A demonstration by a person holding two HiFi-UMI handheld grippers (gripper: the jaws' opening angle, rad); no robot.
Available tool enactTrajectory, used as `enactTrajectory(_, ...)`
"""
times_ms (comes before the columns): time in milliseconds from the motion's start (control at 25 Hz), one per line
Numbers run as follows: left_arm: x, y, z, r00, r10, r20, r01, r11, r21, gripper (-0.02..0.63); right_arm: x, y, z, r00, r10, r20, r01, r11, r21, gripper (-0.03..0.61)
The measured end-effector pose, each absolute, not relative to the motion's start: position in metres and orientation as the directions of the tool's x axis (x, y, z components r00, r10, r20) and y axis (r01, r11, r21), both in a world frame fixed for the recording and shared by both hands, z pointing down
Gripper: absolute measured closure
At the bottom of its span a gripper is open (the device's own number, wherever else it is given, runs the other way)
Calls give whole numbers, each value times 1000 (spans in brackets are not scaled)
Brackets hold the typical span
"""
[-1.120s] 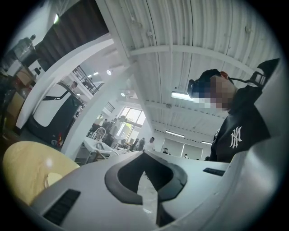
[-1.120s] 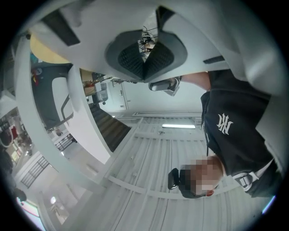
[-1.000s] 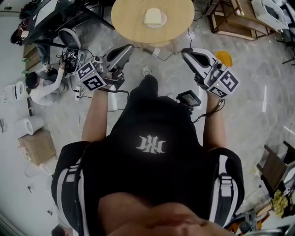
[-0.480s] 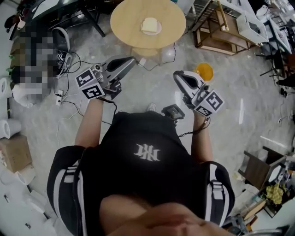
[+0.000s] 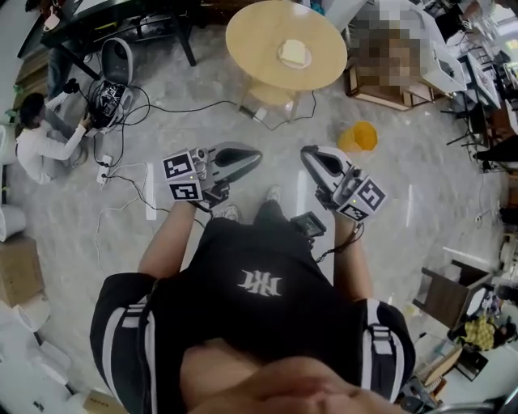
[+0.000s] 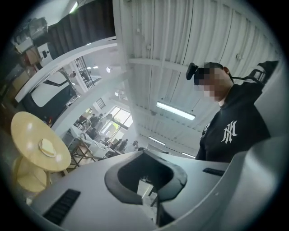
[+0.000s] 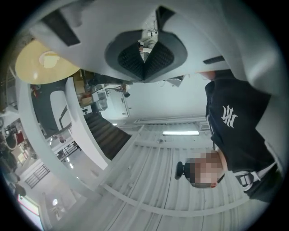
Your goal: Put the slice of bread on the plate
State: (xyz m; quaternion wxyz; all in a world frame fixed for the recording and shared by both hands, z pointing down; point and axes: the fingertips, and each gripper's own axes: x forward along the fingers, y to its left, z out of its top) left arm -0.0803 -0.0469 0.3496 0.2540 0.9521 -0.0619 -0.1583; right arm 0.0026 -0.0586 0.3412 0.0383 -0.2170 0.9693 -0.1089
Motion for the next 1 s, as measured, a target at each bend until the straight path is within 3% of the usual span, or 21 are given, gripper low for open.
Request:
enactTrajectory(440,-104,-29,400,937,-223,-269,-23,-807,590,609,-20,-17,343,-906,-423,36,-419,877,-234,575)
enactTrajectory(800,-89,-24,358,933,-280,-225,-146,-867,476,609,4,-24,320,-910,-404,-99,-379,903,-203,575)
enactTrajectory(1000,-59,-16,352,946,-268,-181,-162,-877,451,609,37,-20,328,-902,-425,-77,-405,894,-191,575)
